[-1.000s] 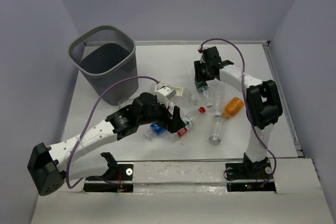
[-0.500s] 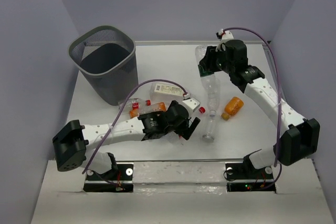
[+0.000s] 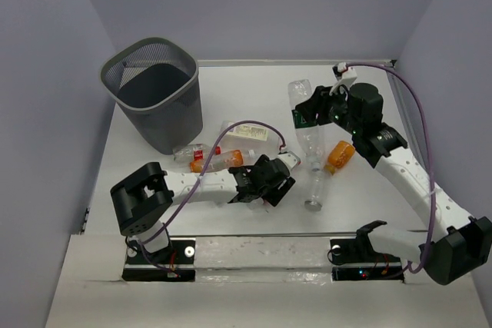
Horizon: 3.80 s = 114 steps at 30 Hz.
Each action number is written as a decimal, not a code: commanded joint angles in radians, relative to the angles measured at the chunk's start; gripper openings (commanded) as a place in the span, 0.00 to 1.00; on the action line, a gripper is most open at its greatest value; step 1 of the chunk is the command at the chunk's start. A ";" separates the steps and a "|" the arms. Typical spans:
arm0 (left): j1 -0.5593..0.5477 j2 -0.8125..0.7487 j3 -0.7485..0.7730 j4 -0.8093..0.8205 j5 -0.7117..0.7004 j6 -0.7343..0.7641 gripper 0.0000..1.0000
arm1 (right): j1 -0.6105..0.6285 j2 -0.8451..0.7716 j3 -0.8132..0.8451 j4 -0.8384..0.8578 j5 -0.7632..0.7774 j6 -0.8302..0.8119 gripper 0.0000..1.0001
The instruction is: Put the plastic bottles in the bin
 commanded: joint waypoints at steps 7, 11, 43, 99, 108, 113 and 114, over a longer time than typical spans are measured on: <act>-0.003 -0.020 0.067 -0.005 0.001 0.000 0.58 | 0.006 -0.151 -0.013 0.061 -0.023 0.022 0.37; -0.006 -0.121 0.078 -0.005 -0.009 -0.011 0.53 | 0.006 -0.174 0.009 0.027 -0.015 0.014 0.37; 0.838 -0.534 0.457 0.202 -0.238 0.020 0.33 | 0.006 -0.125 0.127 0.173 -0.178 0.095 0.33; 0.887 -0.987 -0.226 -0.329 0.635 -0.220 0.99 | 0.477 0.942 1.172 0.560 0.083 -0.095 0.97; 0.397 -0.688 -0.097 -0.343 0.194 -0.241 0.99 | 0.448 0.163 0.103 0.385 0.257 -0.012 0.98; 0.297 -0.516 -0.029 -0.357 0.108 -0.192 0.99 | 0.437 -0.149 -0.198 0.157 0.425 0.155 0.95; 0.289 -0.472 -0.014 -0.358 0.089 -0.186 0.99 | 0.437 -0.236 -0.232 0.057 0.475 0.184 0.93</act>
